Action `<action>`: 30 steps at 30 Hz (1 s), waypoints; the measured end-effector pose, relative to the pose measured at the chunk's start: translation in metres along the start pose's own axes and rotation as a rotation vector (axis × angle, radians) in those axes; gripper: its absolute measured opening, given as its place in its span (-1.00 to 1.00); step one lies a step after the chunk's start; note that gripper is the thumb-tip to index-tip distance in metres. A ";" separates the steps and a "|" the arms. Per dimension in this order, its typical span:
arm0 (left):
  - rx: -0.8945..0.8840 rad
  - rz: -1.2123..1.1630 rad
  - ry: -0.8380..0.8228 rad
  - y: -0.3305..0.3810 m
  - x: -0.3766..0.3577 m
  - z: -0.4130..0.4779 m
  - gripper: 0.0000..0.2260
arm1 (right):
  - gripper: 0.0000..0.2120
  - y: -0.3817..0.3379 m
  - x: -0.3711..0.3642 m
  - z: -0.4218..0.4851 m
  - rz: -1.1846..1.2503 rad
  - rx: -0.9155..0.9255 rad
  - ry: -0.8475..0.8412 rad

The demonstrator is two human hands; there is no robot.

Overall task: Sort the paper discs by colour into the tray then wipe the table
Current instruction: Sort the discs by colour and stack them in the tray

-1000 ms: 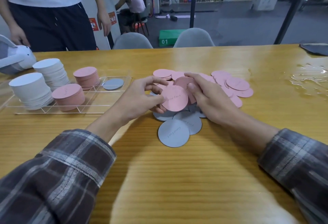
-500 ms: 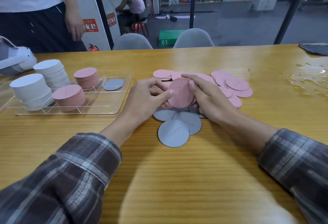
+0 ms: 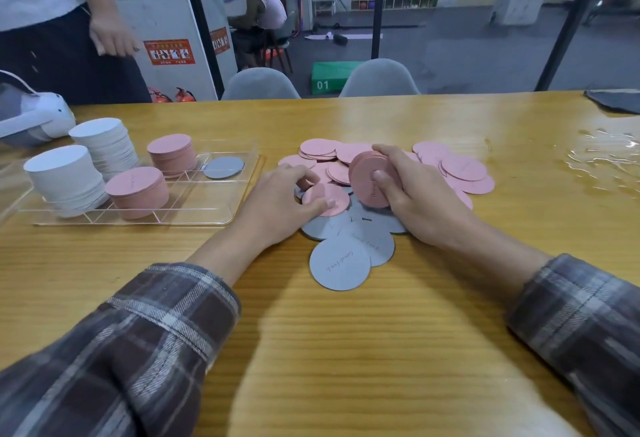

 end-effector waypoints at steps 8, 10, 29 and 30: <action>-0.033 -0.152 0.028 0.007 0.015 -0.001 -0.72 | -0.58 -0.001 0.002 -0.002 0.044 -0.022 0.061; -0.022 -0.286 0.034 0.009 0.018 -0.001 -0.80 | -0.59 -0.001 0.001 -0.002 0.051 -0.021 0.046; 0.004 -0.680 0.064 0.025 0.003 -0.007 -0.91 | -0.64 -0.010 -0.002 -0.003 0.145 -0.010 0.001; 0.016 -0.681 0.073 0.024 0.001 -0.007 -0.91 | -0.65 -0.010 -0.003 -0.003 0.199 -0.030 -0.001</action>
Point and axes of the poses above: each hand's wrist, its own z-axis towards the middle knuckle, its own x-axis out of the back of the hand, y = z × x, the point moved 1 cm from there along z, towards the middle knuckle, and after that the axes turned 15 degrees about -z, right-handed, at the moved point
